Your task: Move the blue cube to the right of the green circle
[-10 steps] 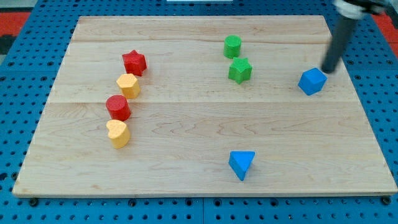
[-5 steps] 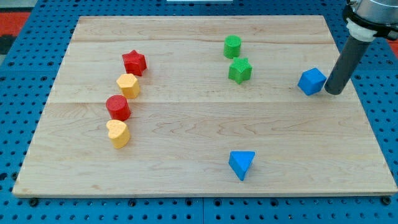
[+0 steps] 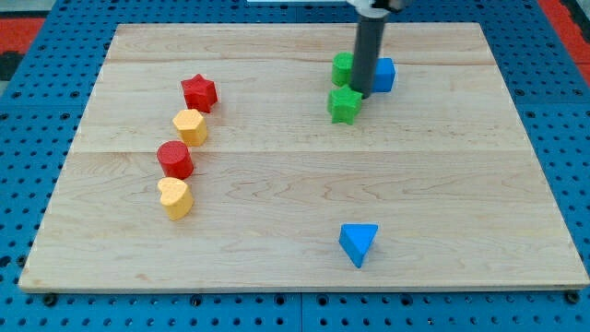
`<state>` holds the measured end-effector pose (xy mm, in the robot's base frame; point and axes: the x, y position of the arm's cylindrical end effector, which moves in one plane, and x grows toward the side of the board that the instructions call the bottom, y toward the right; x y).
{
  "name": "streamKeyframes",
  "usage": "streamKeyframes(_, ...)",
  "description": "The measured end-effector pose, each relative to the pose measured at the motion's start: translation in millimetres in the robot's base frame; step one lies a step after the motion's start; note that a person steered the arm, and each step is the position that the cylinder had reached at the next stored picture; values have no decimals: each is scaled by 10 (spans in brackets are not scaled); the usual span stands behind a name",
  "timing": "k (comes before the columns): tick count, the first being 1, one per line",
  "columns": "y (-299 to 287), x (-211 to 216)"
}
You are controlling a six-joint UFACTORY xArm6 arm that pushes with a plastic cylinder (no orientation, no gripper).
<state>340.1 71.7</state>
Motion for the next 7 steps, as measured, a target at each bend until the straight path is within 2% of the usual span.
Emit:
streamKeyframes(1,1,-187)
streamKeyframes(2,195,-202)
streamKeyframes(5,1013,-197)
streamKeyframes(6,892,302)
streamKeyframes(7,299,607)
